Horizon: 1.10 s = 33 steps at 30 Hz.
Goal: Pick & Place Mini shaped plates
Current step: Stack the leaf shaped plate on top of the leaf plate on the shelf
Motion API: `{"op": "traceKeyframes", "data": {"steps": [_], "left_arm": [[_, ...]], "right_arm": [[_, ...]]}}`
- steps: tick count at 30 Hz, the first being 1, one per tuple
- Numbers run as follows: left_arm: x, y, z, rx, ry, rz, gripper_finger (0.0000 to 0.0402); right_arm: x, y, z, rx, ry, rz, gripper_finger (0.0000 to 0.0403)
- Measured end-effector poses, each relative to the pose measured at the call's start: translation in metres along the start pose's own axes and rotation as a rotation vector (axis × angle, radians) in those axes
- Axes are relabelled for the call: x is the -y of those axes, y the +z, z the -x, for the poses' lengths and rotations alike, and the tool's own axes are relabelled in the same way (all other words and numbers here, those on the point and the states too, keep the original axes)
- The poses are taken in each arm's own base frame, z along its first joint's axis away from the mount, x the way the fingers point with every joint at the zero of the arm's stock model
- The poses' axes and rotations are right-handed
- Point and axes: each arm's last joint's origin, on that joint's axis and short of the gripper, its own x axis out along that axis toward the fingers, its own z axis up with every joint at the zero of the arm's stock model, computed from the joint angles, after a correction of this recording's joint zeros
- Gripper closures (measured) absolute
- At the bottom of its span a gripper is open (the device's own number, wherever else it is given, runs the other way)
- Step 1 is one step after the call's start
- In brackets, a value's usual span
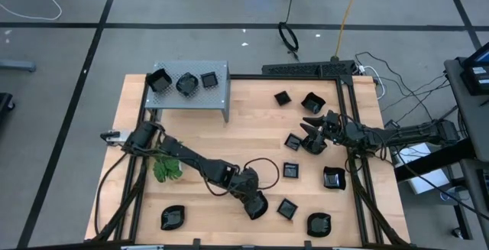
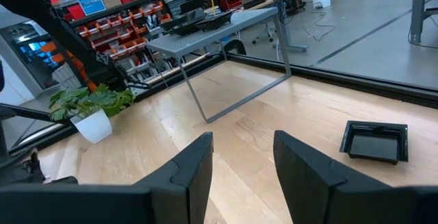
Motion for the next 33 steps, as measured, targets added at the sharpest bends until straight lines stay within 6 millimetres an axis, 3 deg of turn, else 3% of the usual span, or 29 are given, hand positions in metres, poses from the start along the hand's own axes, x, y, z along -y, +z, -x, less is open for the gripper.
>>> {"op": "traceKeyframes", "data": {"steps": [3, 7, 19, 26, 33], "left_arm": [[0.0, 0.006, 0.001, 0.008, -0.03, -0.02, 0.0396], [0.003, 0.021, 0.018, 0.056, -0.079, -0.055, 0.0395], [-0.003, 0.083, 0.12, 0.332, -0.119, -0.267, 0.0398], [-0.026, 0.1, 0.187, 0.4, -0.036, -0.353, 0.0396], [-0.072, 0.11, 0.246, 0.386, 0.141, -0.342, 0.0391]], "right_arm": [[0.0, 0.0, 0.0, 0.0, 0.0, 0.0, 0.0261], [0.0, 0.0, 0.0, 0.0, 0.0, 0.0, 0.0261], [0.0, 0.0, 0.0, 0.0, 0.0, 0.0, 0.0261], [0.0, 0.0, 0.0, -0.004, -0.002, 0.002, 0.0261], [0.0, -0.001, 0.0, -0.005, -0.002, 0.003, 0.0261]]}}
